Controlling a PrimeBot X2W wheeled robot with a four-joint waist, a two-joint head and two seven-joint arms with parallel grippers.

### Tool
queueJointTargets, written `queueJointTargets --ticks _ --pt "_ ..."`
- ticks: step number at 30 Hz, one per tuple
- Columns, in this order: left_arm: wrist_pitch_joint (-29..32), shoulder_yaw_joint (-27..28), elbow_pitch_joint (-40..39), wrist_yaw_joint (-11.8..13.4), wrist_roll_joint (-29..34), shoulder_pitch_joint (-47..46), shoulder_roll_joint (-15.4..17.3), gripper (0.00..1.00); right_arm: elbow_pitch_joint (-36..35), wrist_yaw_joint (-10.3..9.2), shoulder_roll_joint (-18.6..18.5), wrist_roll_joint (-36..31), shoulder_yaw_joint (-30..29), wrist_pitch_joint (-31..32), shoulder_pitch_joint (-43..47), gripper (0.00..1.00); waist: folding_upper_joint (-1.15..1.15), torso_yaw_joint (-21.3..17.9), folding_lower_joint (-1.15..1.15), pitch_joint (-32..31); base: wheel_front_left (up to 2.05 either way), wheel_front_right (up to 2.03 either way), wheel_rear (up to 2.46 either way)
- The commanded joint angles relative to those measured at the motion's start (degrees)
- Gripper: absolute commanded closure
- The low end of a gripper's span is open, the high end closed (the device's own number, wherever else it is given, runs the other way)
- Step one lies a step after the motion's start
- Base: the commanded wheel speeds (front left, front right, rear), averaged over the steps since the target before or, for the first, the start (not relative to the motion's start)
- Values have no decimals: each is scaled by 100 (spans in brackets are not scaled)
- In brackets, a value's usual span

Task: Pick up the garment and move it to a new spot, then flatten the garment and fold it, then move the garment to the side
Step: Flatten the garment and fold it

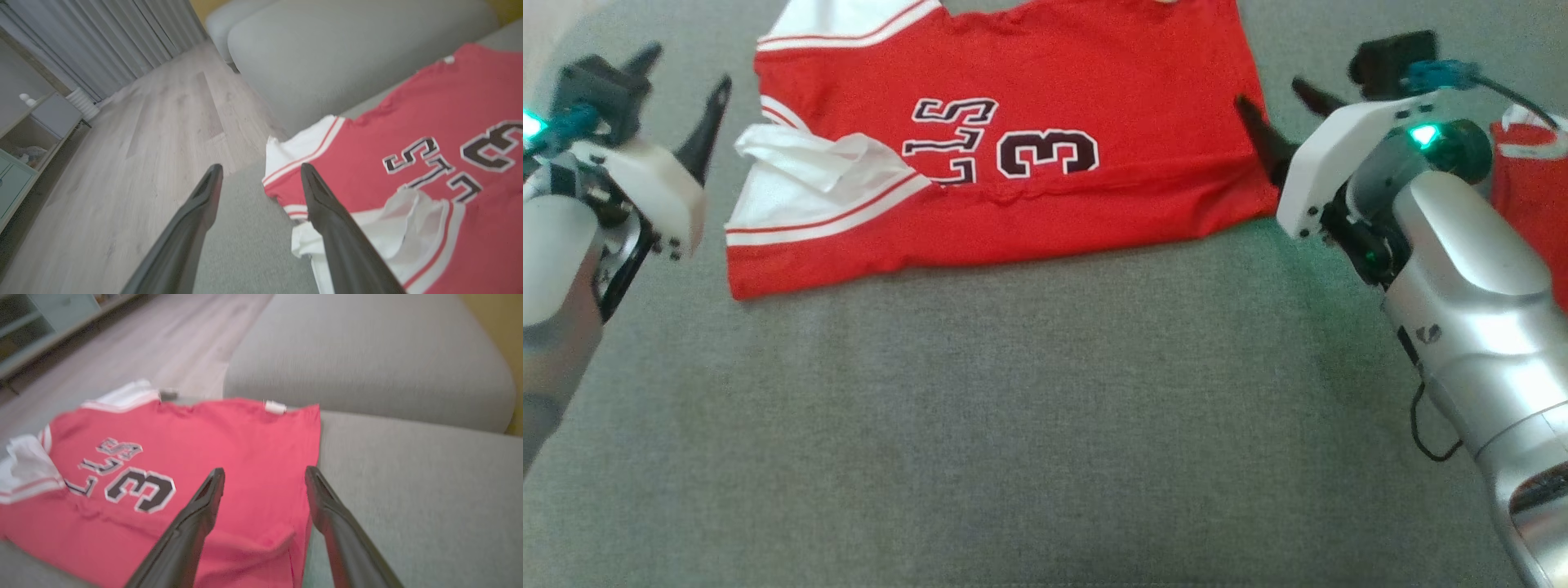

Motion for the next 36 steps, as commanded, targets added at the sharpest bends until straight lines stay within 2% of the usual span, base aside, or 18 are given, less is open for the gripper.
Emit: queueJointTargets --ticks 1,4,8,12,16,20,25,29,36 --pt "-224 346 11 121 -93 -286 158 0 -205 39 109 56 -69 -273 -83 0 0 66 0 -124 0 0 0" --pt "-781 681 55 407 -302 -161 -64 0 -288 39 147 165 -321 -1118 82 0 0 162 0 -336 0 0 0" --pt "-967 1220 -325 813 -387 127 -305 0 -377 39 271 283 -691 -2101 459 0 0 341 0 -642 0 0 0" --pt "-973 1853 -1327 1199 87 755 -403 0 -684 39 348 95 -1217 -2349 886 0 0 471 0 -847 0 0 0" --pt "-975 2608 -2236 1501 473 1627 -592 0 -1597 39 547 -628 -1961 -2358 1691 0 0 573 0 -1004 0 0 0" --pt "-975 2954 -2818 1674 1033 2502 -767 0 -2463 39 863 -1327 -2746 -2359 2610 0 0 630 0 -1123 0 0 0" --pt "-976 3339 -3249 1809 1480 3475 -1065 0 -3274 39 1014 -1887 -3063 -2360 3556 0 0 631 0 -1185 0 0 0" --pt "-976 3662 -3389 1844 1728 4025 -1279 0 -3655 39 1022 -1757 -2993 -2360 4060 0 0 597 0 -1168 0 0 0" --pt "-976 4022 -3417 1646 2042 4439 -1519 0 -3888 39 1023 -1602 -2888 -2360 4370 0 0 535 0 -1064 0 0 0"
